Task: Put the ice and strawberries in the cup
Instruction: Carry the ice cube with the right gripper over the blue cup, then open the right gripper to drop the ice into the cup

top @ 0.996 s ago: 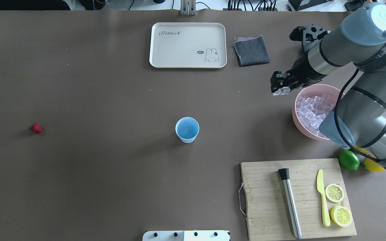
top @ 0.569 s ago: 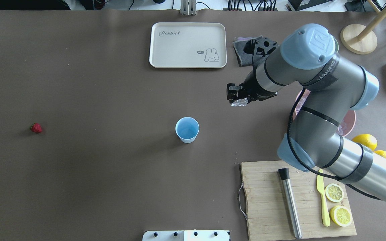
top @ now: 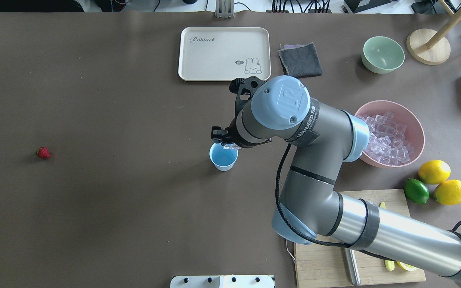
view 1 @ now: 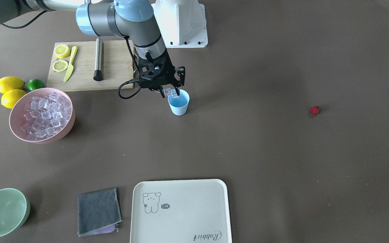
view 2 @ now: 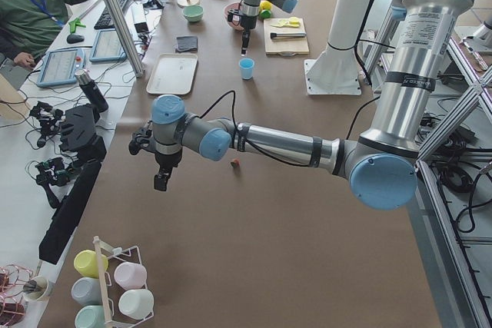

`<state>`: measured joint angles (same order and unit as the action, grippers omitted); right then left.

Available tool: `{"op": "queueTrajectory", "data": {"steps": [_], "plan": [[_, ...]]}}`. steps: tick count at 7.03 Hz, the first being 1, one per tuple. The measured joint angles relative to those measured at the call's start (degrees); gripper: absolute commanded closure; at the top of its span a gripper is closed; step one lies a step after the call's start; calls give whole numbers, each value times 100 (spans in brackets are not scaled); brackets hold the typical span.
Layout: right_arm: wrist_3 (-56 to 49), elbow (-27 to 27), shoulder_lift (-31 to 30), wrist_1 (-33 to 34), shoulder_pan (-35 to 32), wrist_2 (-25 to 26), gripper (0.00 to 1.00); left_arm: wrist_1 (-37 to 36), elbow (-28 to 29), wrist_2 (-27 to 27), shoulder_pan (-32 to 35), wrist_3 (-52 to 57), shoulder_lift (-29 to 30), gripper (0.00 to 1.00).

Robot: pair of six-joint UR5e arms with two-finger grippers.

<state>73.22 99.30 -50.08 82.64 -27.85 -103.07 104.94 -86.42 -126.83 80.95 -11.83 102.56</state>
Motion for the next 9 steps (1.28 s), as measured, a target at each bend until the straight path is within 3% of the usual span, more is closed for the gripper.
{"op": "queueTrajectory", "data": {"steps": [6,7,8,9], "plan": [[97,-371,159,-329,247,285,100,121,169,6,0,3,28,3],[98,-365,158,-318,214,276,37,275,292,8,0,-3,46,3],[102,-361,150,-297,199,270,1,367,380,8,0,-9,75,3],[118,-359,141,-279,196,267,0,402,412,9,0,-13,95,3]]}}
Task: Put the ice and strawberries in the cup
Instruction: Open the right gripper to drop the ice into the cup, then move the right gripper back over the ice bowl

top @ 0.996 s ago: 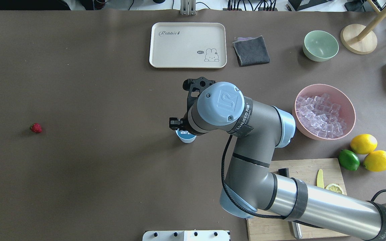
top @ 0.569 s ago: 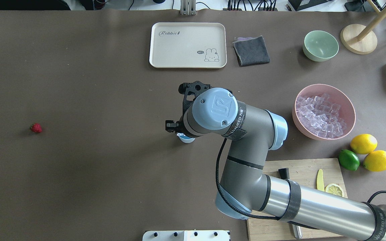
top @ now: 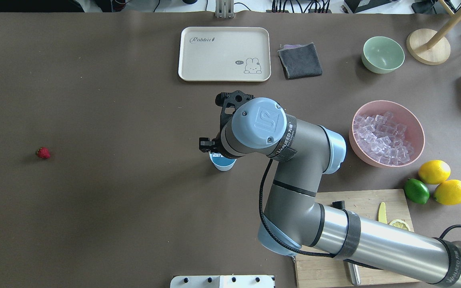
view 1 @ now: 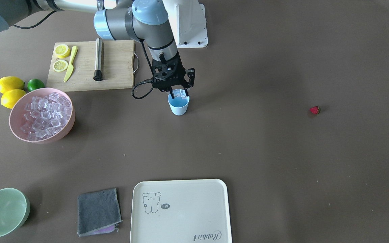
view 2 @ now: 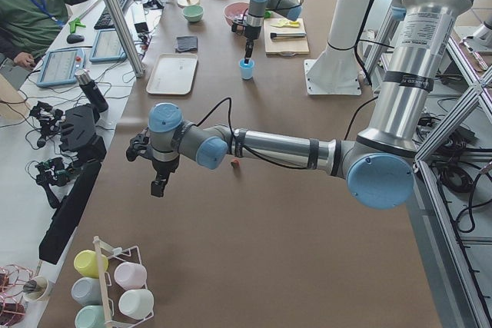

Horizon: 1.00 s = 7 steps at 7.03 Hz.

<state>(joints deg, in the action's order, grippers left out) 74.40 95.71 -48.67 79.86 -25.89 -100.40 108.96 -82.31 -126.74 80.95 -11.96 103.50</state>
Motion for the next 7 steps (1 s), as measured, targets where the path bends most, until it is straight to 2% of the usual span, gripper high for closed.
{"op": "queueTrajectory", "data": {"steps": [4,7], "plan": [[323,128,11,133,-44,-38,0,-3,-24,-13,0,-48,93,3],[204,686,-157,958,-571,-684,0,-46,-215,-22,-66,-866,272,3]]}}
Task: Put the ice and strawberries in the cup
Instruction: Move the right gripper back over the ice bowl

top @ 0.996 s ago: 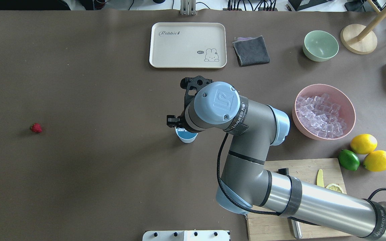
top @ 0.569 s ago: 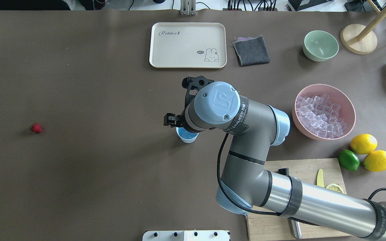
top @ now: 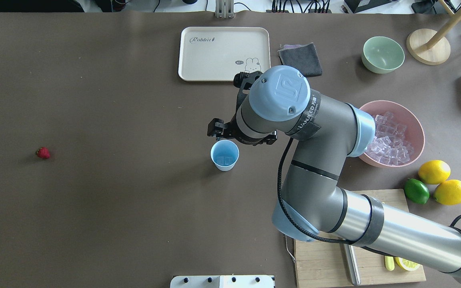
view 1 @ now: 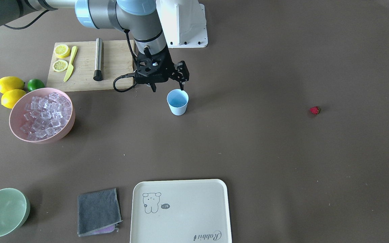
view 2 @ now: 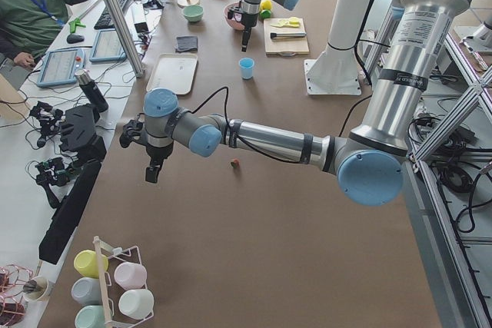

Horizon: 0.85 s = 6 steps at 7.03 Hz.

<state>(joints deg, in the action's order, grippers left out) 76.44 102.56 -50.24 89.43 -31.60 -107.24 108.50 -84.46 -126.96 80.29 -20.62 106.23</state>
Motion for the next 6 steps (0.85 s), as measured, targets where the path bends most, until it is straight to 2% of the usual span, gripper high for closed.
{"op": "queueTrajectory", "data": {"steps": [2,6], "plan": [[-522,257,-515,97,-397,-369,0,10,-139,9,-162,-381,11,3],[-1867,610,-1581,117,-1260,-874,0,34,-205,4,-198,-451,-8,3]]}}
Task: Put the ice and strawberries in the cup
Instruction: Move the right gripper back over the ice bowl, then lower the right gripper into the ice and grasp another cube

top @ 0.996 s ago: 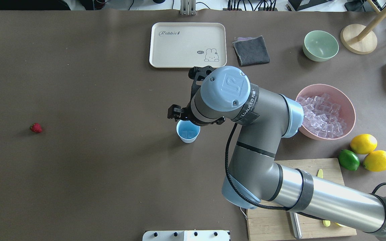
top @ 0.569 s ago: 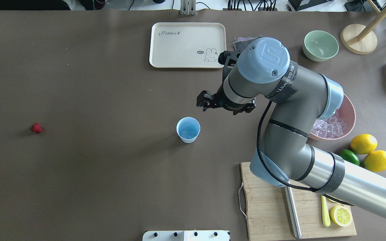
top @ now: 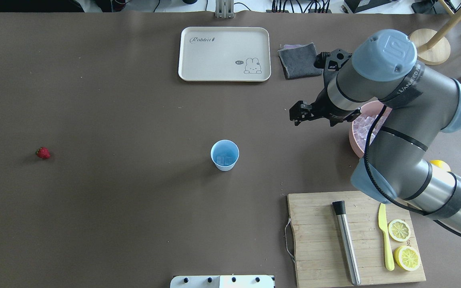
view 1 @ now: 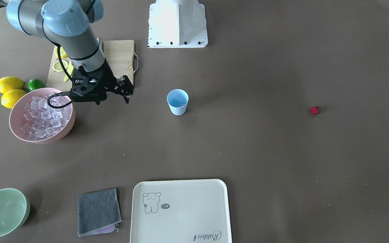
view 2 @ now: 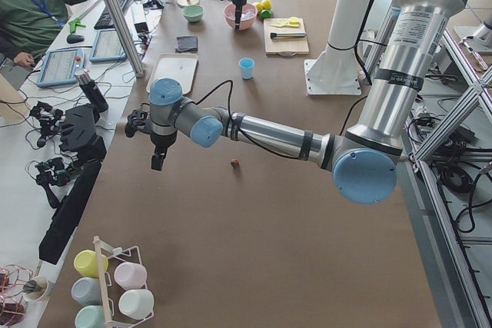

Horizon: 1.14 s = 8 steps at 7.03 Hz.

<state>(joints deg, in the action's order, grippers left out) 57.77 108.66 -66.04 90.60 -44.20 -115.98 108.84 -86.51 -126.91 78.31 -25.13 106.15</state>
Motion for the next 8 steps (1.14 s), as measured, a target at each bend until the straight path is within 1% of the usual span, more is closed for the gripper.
{"op": "queueTrajectory", "data": {"steps": [1,2,5,7,8], "plan": [[-548,32,-261,1,-312,-188,0,3,-13,0,0,0,-7,3],[-1165,26,-505,0,-508,-270,0,4,-31,0,0,-1,-14,3],[-2742,-62,-885,-20,-756,-271,0,-10,-80,0,0,-1,-23,3],[-3315,-240,-944,-55,-806,-273,0,-15,-88,0,0,-1,-20,3],[-3424,-375,-937,-64,-806,-270,0,-21,-87,0,0,-1,-10,3]]}}
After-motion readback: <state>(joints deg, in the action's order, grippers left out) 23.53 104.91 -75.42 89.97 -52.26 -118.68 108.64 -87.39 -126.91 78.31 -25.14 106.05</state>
